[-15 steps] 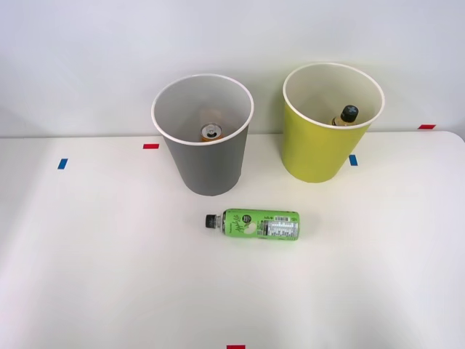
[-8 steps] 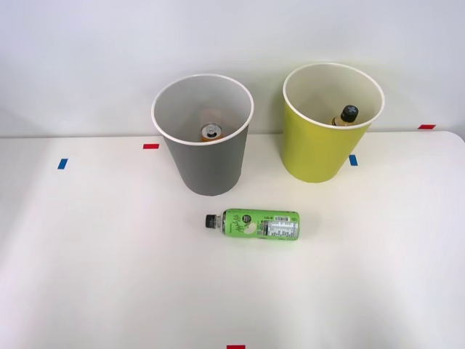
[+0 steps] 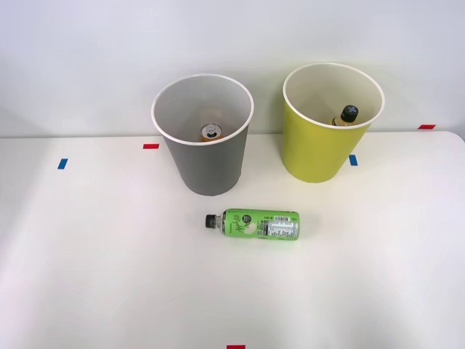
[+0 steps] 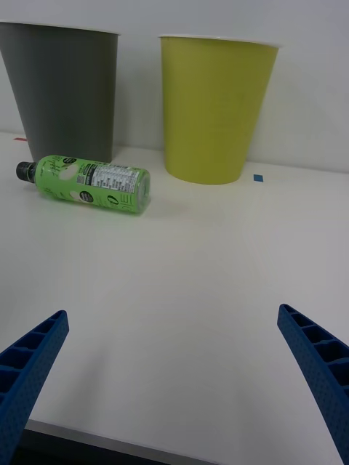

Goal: Put cans in the gray bin, plastic bottles in the light green bin

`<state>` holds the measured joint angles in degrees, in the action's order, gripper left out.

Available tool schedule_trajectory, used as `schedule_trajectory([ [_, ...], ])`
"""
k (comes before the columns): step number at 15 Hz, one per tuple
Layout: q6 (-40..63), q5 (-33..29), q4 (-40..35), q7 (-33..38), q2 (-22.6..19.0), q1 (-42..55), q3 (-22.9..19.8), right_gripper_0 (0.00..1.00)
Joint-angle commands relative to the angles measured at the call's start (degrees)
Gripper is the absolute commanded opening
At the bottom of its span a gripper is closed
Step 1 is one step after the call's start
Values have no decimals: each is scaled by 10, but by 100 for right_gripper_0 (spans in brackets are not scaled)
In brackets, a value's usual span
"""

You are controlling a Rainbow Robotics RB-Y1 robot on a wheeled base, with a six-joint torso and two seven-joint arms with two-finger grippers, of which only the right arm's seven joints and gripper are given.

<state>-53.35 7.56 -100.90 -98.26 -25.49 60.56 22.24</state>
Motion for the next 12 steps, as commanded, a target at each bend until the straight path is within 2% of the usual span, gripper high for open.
schedule_trajectory([
  [1,0,0,0,0,0,0,0,100],
  [12,0,0,0,0,0,0,0,100],
])
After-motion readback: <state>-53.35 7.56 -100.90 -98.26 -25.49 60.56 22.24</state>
